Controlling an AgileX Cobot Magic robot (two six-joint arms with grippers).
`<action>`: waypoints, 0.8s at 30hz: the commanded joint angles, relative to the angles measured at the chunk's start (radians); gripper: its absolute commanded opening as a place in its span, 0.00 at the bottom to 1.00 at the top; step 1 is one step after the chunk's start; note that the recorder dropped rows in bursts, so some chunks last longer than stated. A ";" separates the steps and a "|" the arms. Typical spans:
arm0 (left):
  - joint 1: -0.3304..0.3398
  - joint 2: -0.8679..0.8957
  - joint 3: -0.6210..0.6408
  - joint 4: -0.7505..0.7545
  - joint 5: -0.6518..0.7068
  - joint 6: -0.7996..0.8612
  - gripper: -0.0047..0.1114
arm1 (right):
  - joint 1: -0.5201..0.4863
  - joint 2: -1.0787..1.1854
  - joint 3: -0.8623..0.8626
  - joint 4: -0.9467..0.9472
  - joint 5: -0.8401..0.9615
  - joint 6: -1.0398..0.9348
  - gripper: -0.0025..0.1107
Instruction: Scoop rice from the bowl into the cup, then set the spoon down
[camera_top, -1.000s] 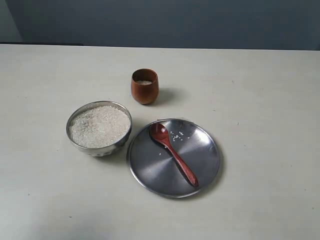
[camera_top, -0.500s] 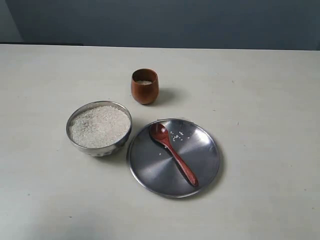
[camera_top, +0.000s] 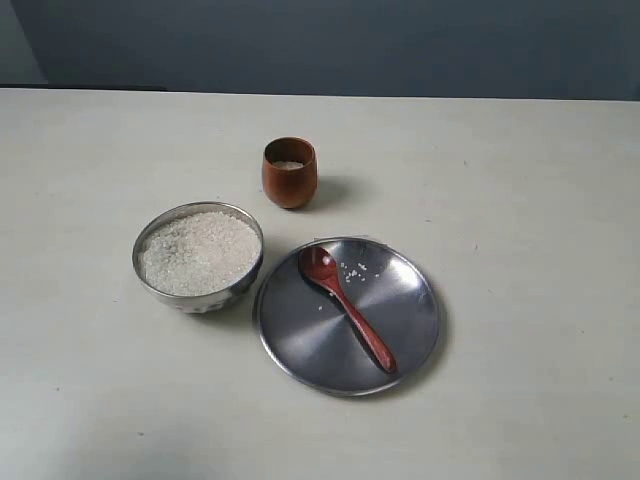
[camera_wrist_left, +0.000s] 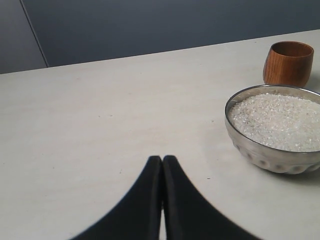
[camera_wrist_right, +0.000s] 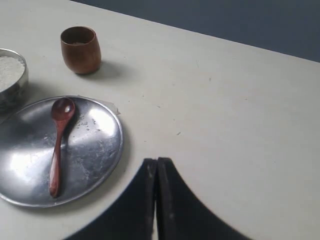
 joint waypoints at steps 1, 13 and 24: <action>0.001 -0.004 0.005 0.010 -0.002 0.000 0.04 | -0.004 -0.001 0.003 -0.002 -0.001 0.001 0.03; 0.001 -0.004 0.005 0.010 -0.002 0.000 0.04 | -0.004 -0.001 0.003 -0.002 0.001 0.001 0.03; 0.001 -0.004 0.005 0.010 -0.002 0.000 0.04 | -0.047 -0.036 0.003 -0.022 -0.001 0.001 0.03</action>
